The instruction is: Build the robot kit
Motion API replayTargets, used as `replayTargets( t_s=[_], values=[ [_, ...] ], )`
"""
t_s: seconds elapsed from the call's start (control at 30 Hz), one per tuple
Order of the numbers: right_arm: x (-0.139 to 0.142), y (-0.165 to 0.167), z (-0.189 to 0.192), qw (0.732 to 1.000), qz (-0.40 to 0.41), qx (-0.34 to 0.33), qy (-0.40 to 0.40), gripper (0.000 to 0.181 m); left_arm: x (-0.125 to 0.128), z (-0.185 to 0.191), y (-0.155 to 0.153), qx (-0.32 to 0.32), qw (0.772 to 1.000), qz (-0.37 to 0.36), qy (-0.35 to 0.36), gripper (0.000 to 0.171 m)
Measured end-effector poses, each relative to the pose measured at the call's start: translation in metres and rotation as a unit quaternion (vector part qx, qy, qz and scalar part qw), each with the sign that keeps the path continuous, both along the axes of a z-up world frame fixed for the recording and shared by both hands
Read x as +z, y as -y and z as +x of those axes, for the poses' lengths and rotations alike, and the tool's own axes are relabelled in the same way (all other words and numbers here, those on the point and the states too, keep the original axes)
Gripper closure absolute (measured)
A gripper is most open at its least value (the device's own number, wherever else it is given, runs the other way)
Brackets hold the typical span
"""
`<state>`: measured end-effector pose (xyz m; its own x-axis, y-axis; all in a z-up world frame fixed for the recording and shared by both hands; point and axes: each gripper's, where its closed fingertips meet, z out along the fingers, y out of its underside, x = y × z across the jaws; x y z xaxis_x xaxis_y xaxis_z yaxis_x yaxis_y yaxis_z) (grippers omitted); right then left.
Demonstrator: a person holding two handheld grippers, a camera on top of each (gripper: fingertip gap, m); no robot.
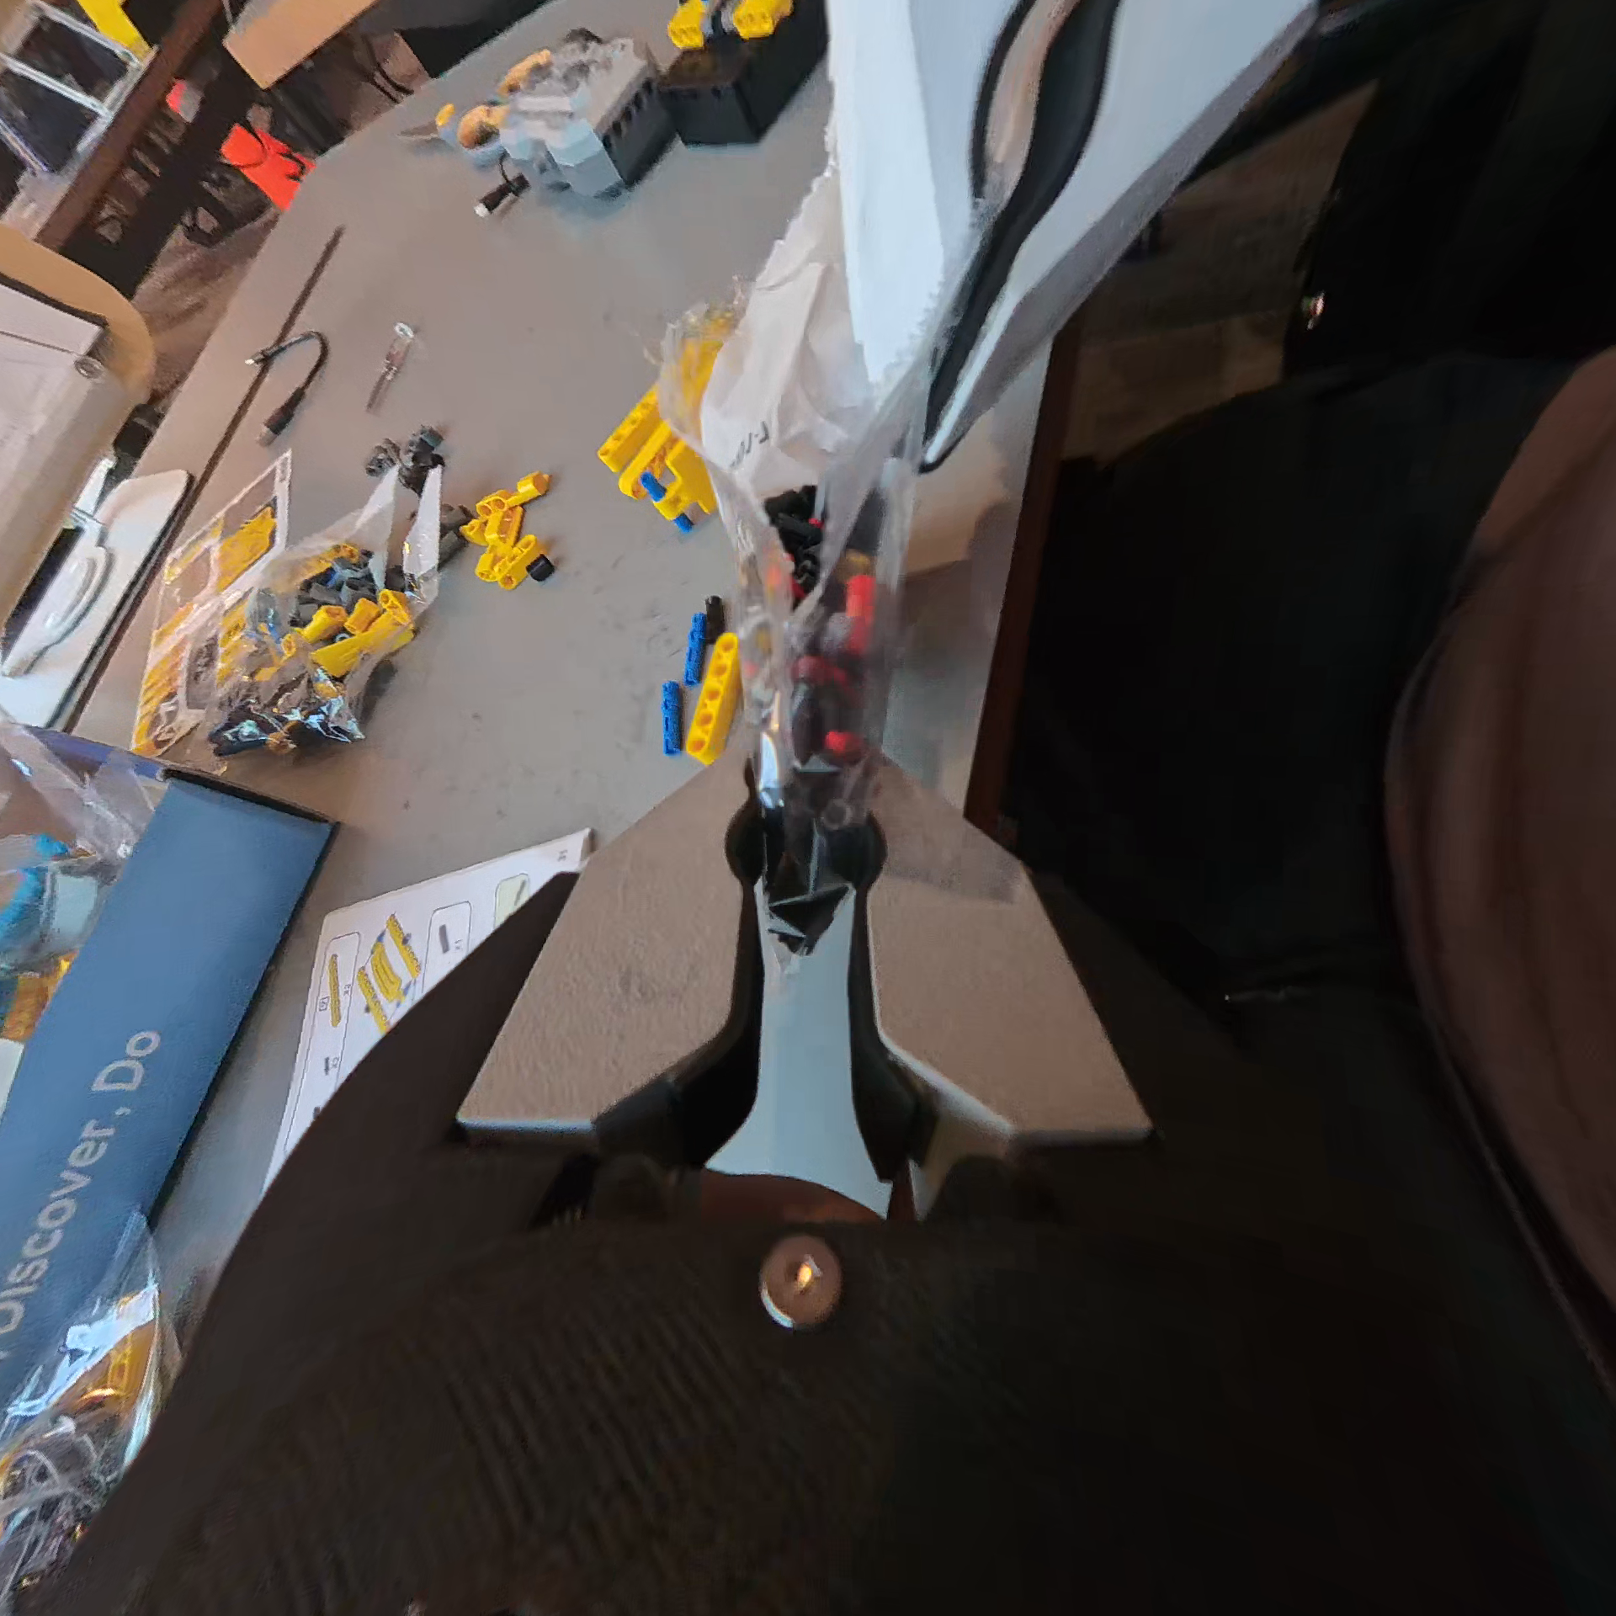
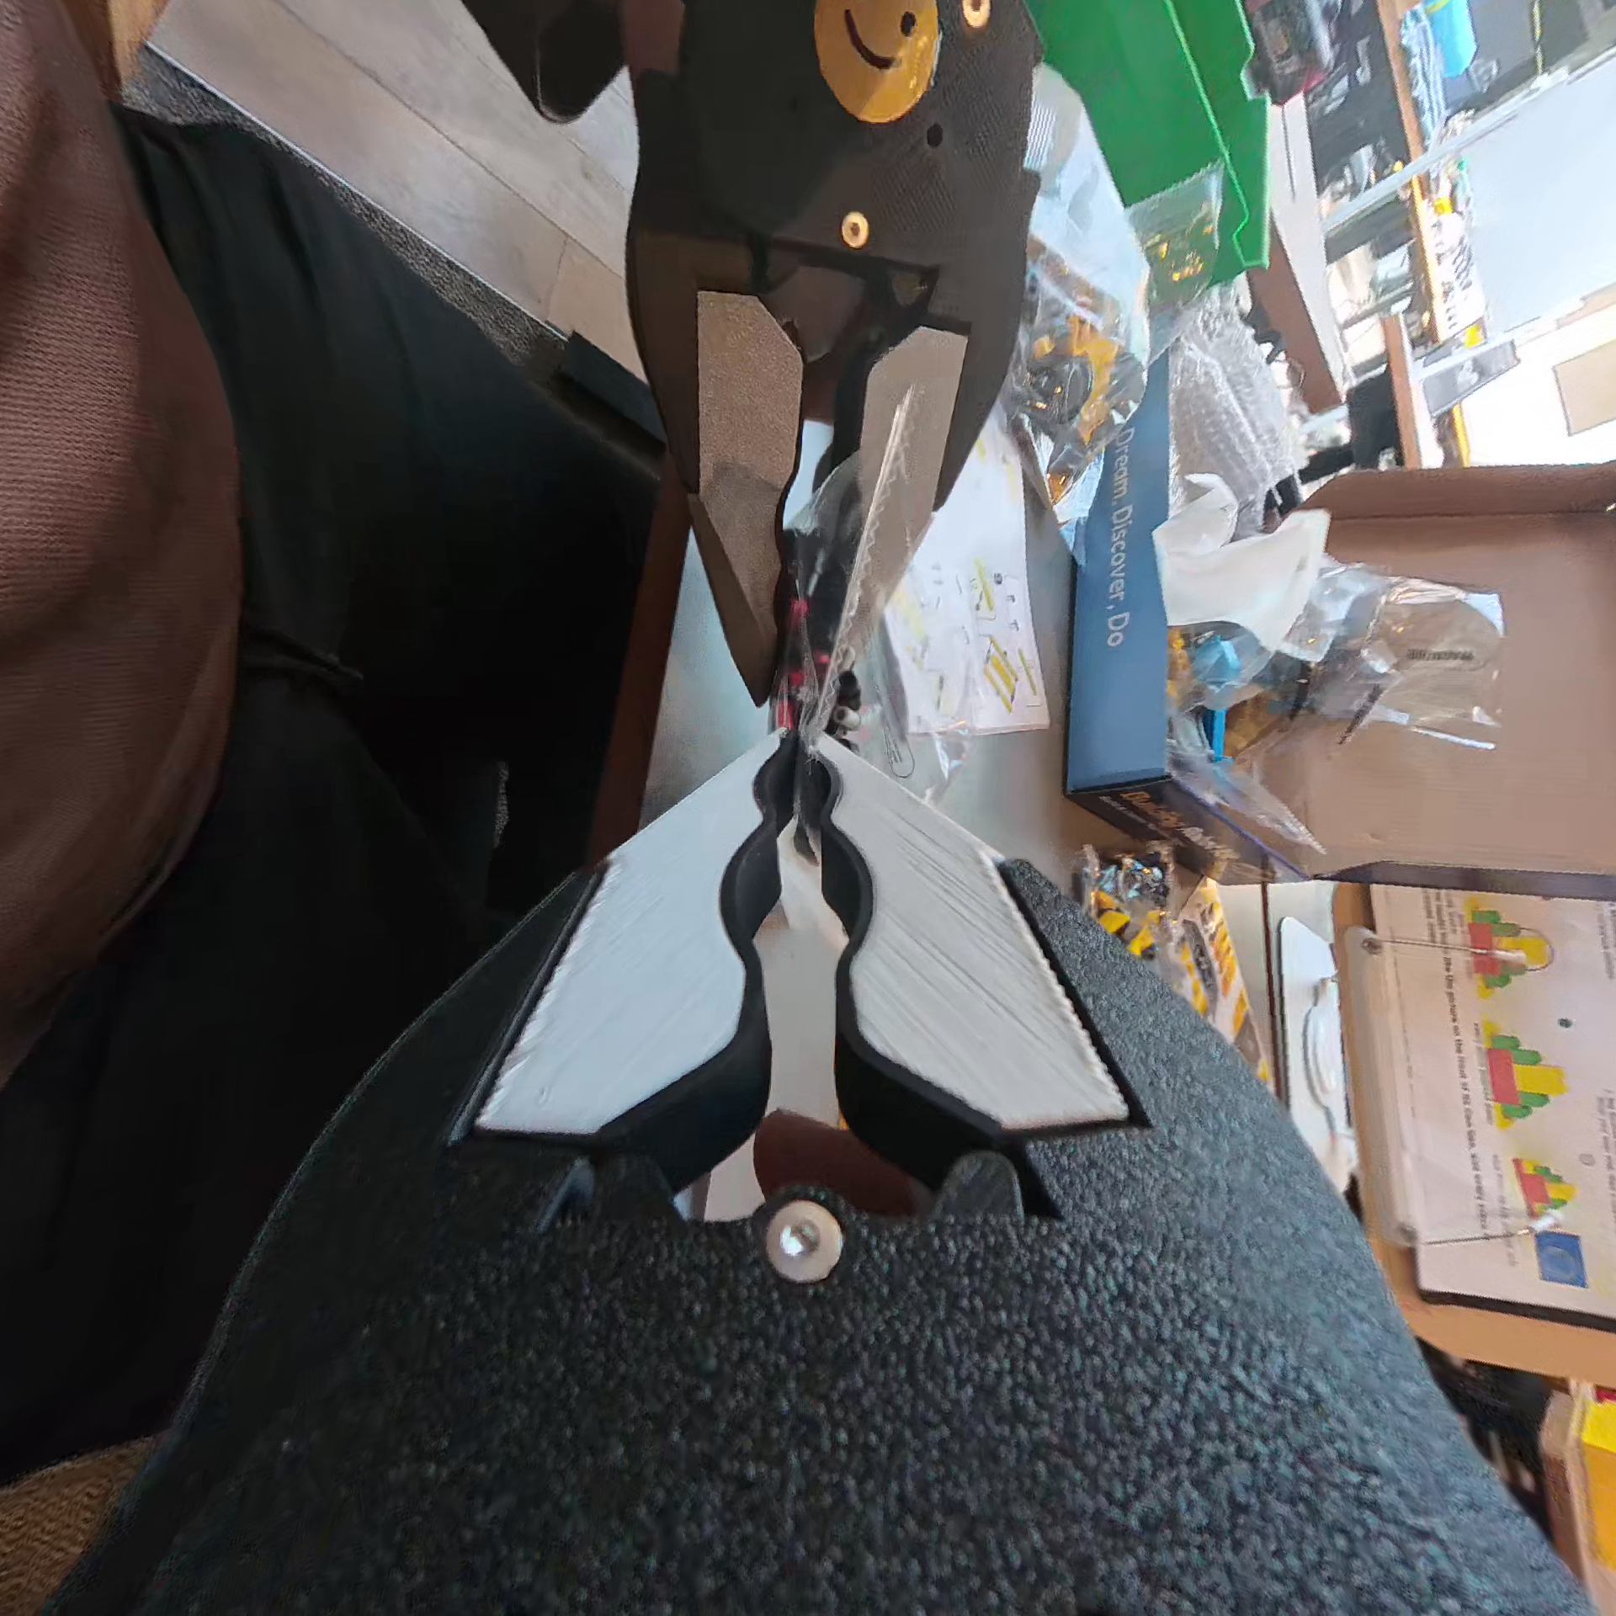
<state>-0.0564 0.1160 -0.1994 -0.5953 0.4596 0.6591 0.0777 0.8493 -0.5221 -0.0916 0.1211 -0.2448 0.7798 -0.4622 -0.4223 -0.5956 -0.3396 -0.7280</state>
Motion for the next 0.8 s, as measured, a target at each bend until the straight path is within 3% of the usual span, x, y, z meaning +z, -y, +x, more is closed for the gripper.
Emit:
replayTargets(
  t_s=[0.1, 0.23, 0.8],
  values=[
    [-0.01, -0.003, -0.002, 0.999, -0.022, -0.014, 0.019, 0.181, -0.015, 0.001, 0.001, -0.01, 1.0, -0.02, -0.019, 0.163],
    [-0.015, -0.008, -0.002, 0.999, -0.034, -0.025, 0.03, 0.181, -0.015, 0.0, -0.002, -0.002, 1.0, -0.02, -0.02, 0.151],
    [-0.017, -0.01, 0.001, 0.993, -0.085, -0.05, 0.066, 0.18, -0.013, -0.002, 0.004, -0.018, 1.0, -0.019, -0.016, 0.162]
  ],
)
